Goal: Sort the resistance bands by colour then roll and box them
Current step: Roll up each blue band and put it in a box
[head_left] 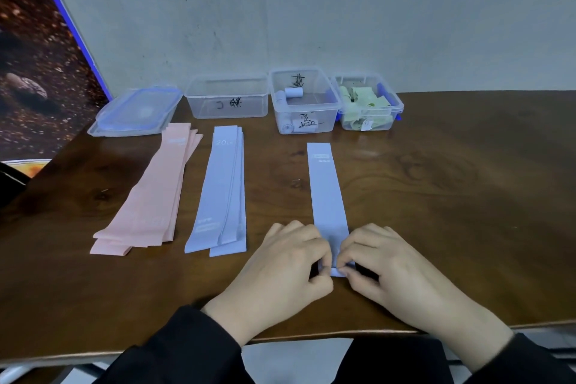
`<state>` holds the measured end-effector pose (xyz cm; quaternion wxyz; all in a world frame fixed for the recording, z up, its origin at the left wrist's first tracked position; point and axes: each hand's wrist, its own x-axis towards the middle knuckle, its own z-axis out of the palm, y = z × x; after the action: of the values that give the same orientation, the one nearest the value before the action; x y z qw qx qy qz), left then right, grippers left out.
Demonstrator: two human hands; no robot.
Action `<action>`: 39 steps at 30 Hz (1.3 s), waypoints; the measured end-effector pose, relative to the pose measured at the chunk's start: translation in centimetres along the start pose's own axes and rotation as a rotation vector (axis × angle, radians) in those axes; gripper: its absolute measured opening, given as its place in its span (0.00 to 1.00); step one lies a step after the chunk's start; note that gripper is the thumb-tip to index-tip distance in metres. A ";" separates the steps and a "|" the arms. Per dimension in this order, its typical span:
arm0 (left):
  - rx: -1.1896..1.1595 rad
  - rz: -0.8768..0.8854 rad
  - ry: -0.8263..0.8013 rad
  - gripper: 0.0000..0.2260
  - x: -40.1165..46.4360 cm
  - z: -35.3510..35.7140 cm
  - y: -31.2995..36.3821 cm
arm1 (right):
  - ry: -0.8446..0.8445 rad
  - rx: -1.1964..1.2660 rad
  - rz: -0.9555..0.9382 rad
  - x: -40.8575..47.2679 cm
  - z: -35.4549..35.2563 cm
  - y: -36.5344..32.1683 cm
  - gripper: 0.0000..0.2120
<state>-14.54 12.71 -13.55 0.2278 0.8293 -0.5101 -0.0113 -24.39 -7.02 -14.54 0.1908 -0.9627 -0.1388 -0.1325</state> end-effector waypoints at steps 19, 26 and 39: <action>0.101 -0.010 0.077 0.08 -0.2 0.4 0.1 | 0.029 0.104 -0.001 0.0 -0.2 1.0 0.03; 0.087 -0.026 0.128 0.05 0.0 0.4 -0.2 | 0.065 0.055 0.018 0.0 0.0 1.0 0.09; 0.133 -0.038 0.175 0.07 0.0 0.6 -0.5 | 0.042 0.037 0.081 0.3 -0.2 1.2 0.09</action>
<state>-14.30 12.68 -14.27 0.2155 0.8499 -0.4722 0.0909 -23.74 -8.07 -14.69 0.2166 -0.9608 -0.0983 -0.1422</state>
